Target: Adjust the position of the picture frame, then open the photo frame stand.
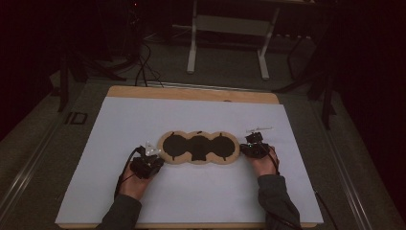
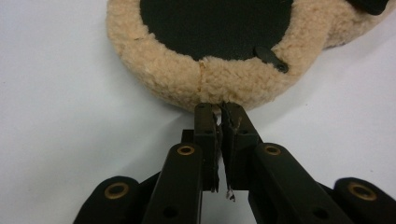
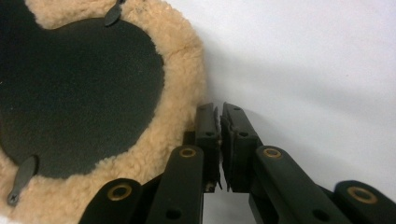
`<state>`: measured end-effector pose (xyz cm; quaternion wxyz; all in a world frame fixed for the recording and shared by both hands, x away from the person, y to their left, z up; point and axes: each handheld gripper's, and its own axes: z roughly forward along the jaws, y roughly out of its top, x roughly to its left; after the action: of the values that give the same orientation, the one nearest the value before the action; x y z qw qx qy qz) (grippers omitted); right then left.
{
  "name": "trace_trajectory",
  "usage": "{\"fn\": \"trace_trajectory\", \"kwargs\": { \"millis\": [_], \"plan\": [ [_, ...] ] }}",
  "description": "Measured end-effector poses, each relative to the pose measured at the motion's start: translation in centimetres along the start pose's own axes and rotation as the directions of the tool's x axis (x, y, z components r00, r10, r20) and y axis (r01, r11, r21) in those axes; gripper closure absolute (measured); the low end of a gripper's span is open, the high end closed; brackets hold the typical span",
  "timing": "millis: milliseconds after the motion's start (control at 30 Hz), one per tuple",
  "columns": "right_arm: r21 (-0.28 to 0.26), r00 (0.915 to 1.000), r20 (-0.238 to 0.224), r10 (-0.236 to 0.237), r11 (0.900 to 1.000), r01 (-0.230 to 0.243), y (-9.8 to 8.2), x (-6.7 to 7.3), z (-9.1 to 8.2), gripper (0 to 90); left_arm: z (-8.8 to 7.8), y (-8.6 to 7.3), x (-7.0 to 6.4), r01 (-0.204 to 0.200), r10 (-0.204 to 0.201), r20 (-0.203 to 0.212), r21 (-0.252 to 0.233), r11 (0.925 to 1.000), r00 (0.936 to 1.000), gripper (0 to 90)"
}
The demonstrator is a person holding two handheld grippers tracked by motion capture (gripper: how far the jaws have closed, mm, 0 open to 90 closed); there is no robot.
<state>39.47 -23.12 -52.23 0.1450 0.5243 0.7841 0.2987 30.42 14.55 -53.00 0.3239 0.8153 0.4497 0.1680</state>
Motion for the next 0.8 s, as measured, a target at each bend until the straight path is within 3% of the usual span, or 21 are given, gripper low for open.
{"fn": "trace_trajectory", "kwargs": {
  "millis": [300, 600, 800],
  "plan": [
    [-0.040, 0.9990, -0.013, -0.042, 0.998, 0.041, -0.3, 0.4, -1.6, 78.0, -0.6, 0.2, -0.1, 0.001, -0.001, 0.018, -0.046, 0.9989, 0.9998, 84.0],
    [-0.074, 0.9980, -0.019, -0.061, 0.995, 0.060, -2.1, 1.0, -2.6, 73.3, -1.3, 0.2, -0.5, -0.008, 0.010, 0.027, -0.076, 0.9971, 0.9996, 79.2],
    [-0.090, 0.9972, -0.040, -0.064, 0.994, 0.060, -3.0, 1.1, -2.8, 71.4, -1.6, 0.6, -1.6, -0.040, 0.044, 0.047, -0.093, 0.9949, 0.9979, 74.9]
  ]
}}
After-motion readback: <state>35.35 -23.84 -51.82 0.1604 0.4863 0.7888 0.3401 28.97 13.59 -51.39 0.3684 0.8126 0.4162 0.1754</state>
